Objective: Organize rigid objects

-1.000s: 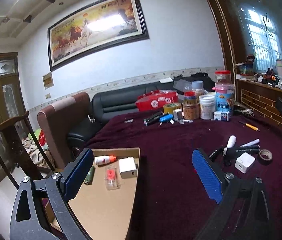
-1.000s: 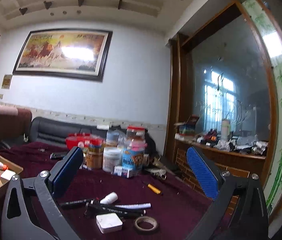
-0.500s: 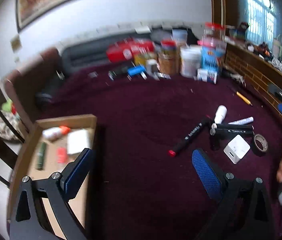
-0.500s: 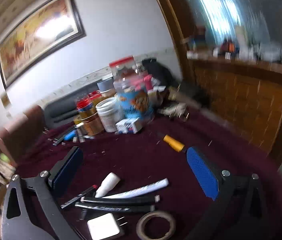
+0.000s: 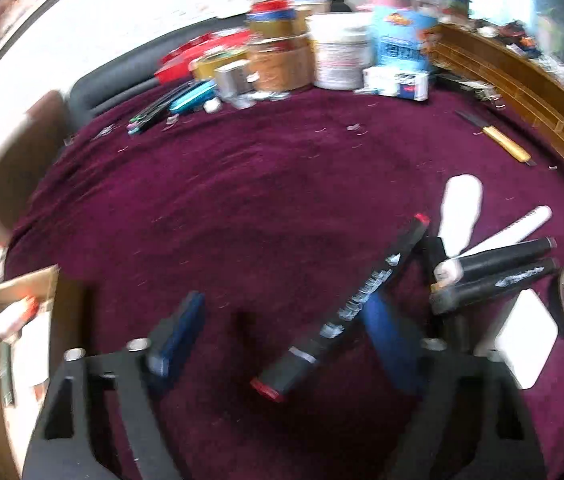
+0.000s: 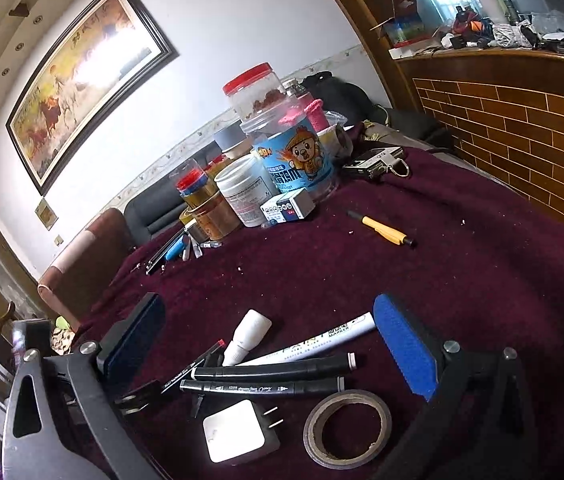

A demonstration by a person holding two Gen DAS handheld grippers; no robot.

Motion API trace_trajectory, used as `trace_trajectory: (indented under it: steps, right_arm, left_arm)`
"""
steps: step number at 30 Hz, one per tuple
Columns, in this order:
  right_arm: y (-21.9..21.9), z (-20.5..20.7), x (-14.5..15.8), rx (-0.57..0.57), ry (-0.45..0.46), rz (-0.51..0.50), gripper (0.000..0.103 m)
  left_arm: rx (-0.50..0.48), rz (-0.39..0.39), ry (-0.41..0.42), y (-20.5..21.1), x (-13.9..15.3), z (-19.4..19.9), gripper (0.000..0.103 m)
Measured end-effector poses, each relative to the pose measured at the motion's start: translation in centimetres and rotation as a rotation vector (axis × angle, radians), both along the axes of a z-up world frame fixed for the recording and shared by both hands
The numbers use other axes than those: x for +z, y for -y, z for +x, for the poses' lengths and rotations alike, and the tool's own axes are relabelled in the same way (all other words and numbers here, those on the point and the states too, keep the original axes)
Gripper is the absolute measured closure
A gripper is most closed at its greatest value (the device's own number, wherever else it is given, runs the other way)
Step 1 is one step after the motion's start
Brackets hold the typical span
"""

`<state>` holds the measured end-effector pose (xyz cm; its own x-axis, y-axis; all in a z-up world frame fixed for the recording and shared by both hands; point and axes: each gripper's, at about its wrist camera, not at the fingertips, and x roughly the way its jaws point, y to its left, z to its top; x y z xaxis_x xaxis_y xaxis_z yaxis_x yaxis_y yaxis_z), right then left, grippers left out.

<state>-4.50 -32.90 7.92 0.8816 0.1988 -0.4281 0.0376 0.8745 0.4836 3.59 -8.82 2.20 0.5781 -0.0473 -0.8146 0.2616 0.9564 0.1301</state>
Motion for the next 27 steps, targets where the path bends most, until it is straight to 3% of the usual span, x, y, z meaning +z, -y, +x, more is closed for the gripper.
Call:
trace_trajectory:
  steps: [1,3,8,11,12,14,15,18,21,24,27]
  right_arm:
    - [0.0,0.1,0.0,-0.003,-0.001,-0.001,0.0]
    - [0.1,0.2,-0.2,-0.01,-0.012,-0.001,0.0]
    - [0.3,0.3,-0.5,-0.02,-0.032,0.01,0.0]
    - [0.3,0.3,-0.6,-0.017,-0.036,0.017,0.0]
    - [0.3,0.3,-0.6,-0.014,-0.036,0.02,0.0]
    - [0.2,0.3,-0.7,-0.013,-0.038,0.02,0.0]
    - [0.2,0.3,-0.7,-0.012,-0.038,0.023,0.0]
    - [0.2,0.2,-0.7,-0.019,-0.037,0.019,0.0]
    - [0.3,0.3,-0.8,-0.019,-0.043,0.027,0.0]
    - [0.1,0.6,-0.8,-0.004,-0.048,0.026,0.0]
    - [-0.1,0.8,-0.9,0.04,-0.037,0.044,0.0]
  left_arm:
    - [-0.008,0.024,-0.019,0.3,-0.3,0.0,0.085]
    - [-0.018,0.01,-0.032,0.3,-0.4,-0.6,0.091]
    - [-0.015,-0.071,-0.107,-2.1,0.2,-3.7,0.092]
    - [0.0,-0.099,-0.107,-3.4,1.1,-5.3,0.091]
    - [0.011,-0.105,-0.097,-3.7,1.4,-5.5,0.085]
    - [0.037,-0.089,-0.071,-3.9,1.7,-5.0,0.063]
    - [0.055,-0.08,-0.049,-3.9,1.8,-4.8,0.058]
    - [0.076,-0.048,-0.037,-3.3,1.2,-3.8,0.058]
    - [0.064,-0.01,-0.051,-2.4,-0.1,-3.0,0.062]
    - [0.069,-0.049,-0.058,-2.1,-0.2,-3.0,0.091]
    - [0.087,-0.103,-0.071,-2.6,0.7,-4.0,0.092]
